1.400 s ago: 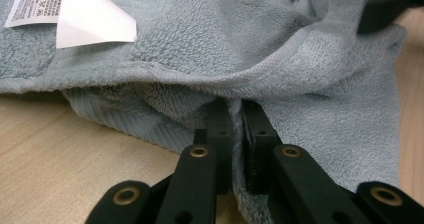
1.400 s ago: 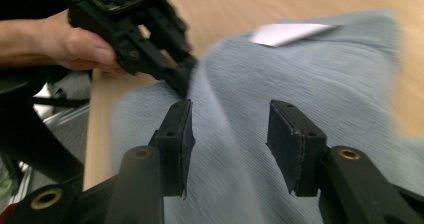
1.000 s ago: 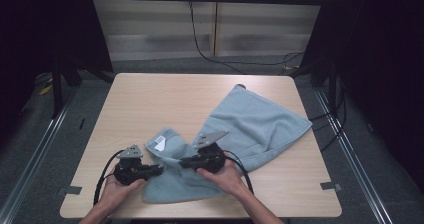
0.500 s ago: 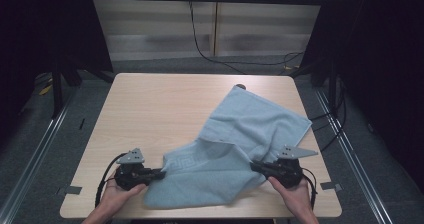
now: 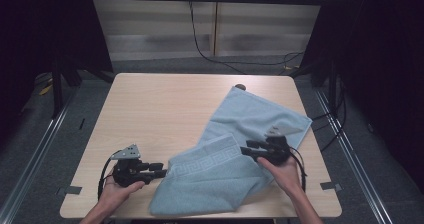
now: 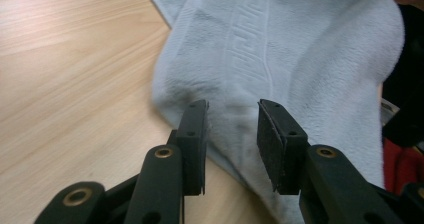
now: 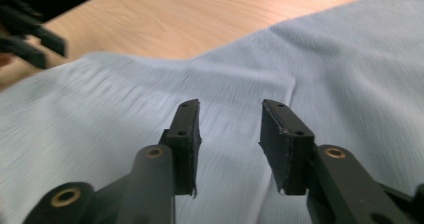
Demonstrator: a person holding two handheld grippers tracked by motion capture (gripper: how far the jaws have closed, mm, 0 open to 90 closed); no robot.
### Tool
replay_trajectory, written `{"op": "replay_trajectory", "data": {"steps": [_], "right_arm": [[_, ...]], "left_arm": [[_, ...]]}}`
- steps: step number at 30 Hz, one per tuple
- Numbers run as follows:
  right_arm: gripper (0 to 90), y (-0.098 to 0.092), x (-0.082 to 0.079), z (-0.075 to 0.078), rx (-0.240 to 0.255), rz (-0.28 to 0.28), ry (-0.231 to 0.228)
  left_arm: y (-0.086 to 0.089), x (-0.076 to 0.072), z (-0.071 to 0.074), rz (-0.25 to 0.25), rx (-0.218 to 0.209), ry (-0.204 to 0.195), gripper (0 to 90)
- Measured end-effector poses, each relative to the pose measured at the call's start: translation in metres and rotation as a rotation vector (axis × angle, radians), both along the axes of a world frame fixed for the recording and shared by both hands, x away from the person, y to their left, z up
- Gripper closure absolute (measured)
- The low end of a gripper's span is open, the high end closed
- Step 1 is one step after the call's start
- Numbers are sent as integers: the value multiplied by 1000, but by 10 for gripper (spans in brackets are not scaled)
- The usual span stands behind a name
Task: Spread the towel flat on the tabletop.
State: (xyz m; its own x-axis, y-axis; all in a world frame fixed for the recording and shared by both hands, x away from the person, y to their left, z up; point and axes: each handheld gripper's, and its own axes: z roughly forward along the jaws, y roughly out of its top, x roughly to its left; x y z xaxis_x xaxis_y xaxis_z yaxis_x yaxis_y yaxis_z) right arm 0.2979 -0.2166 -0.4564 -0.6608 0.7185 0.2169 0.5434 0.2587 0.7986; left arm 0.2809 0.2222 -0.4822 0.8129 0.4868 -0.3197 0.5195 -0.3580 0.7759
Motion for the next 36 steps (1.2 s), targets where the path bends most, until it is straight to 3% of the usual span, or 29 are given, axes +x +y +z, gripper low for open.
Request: {"op": "replay_trajectory", "data": {"steps": [3, 6, 10, 12, 14, 15, 17, 19, 24, 26, 28, 30, 31, 32, 36], "right_arm": [[508, 22, 33, -13, -30, 20, 25], [463, 36, 53, -25, -70, 23, 42], [392, 44, 59, -44, -126, 1, 77], [405, 45, 54, -50, -141, 0, 33], [508, 47, 51, -49, -184, 5, 11], [606, 48, 49, -49, -192, 24, 4], [726, 49, 48, -48, -182, 45, 2], [763, 48, 47, -48, -175, 49, 0], [763, 41, 45, -40, -106, 27, -3], [758, 39, 44, -36, -81, 14, -11], [758, 37, 40, -30, -67, 5, -27], [752, 35, 37, -24, -45, -2, -38], [780, 34, 36, -22, -30, 0, -42], [781, 33, 35, -20, -24, 3, -49], [835, 34, 32, -15, -15, 23, -59]], "left_arm": [[3, 2, -1, 19, -10, 4, 647], [8, 4, -1, 34, -11, 3, 641], [11, 10, -4, 87, 0, 4, 606], [11, 14, -6, 106, 11, 10, 582], [6, 19, -10, 122, 24, 16, 549], [3, 23, -12, 120, 42, 17, 534], [-5, 30, -15, 116, 54, 15, 489], [-16, 35, -16, 90, 39, 14, 456], [-39, 36, -18, 34, 69, 18, 422], [-46, 34, -18, 10, 82, 28, 435], [-50, 33, -20, -14, 88, 34, 512], [-52, 31, -20, -47, 89, 18, 699], [-52, 31, -18, -55, 79, 14, 804], [-51, 30, -15, -44, 72, 0, 846], [-44, 29, 1, -34, -5, -26, 882]]}}
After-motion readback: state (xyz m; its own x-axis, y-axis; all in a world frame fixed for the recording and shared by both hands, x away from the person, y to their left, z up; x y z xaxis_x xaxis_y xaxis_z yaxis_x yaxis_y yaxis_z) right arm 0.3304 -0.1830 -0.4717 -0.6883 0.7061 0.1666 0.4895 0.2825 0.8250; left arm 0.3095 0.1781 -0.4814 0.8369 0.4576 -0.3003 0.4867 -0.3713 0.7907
